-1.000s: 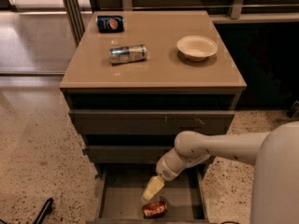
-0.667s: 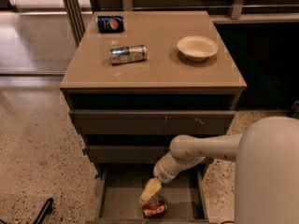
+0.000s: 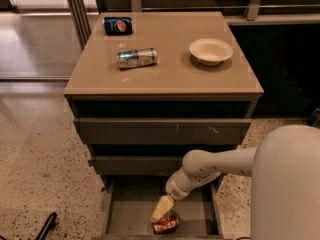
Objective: Pick coke can from bottom drawer and place on counter
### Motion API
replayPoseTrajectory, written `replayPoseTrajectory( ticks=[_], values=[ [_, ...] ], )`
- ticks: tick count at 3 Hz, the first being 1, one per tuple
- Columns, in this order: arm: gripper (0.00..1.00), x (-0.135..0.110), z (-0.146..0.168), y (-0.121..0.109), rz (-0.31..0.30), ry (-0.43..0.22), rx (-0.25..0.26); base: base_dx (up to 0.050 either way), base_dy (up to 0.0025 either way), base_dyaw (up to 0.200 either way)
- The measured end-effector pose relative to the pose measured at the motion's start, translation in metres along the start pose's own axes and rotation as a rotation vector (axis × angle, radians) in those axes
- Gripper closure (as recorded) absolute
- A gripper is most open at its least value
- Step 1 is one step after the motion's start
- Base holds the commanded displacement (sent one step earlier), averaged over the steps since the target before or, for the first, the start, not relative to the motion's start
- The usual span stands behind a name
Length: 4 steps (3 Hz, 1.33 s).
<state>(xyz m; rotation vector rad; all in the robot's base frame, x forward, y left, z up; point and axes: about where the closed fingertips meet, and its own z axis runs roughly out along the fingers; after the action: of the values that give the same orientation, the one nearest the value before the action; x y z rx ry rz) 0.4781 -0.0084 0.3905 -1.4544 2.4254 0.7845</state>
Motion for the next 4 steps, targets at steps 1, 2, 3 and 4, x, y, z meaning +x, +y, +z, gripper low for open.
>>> replayPoseTrajectory(
  ticks=[1, 2, 3, 4],
  values=[
    [0.0, 0.013, 0.02, -0.015, -0.012, -0.013, 0.021, 0.0, 0.0, 0.0],
    [0.0, 0.025, 0.046, -0.03, -0.056, -0.03, -0.012, 0.0, 0.0, 0.0],
    [0.0, 0.034, 0.063, -0.041, -0.102, -0.033, -0.073, 0.0, 0.0, 0.0],
    [0.0, 0.028, 0.06, -0.039, -0.117, -0.038, -0.076, 0.0, 0.0, 0.0]
  ],
)
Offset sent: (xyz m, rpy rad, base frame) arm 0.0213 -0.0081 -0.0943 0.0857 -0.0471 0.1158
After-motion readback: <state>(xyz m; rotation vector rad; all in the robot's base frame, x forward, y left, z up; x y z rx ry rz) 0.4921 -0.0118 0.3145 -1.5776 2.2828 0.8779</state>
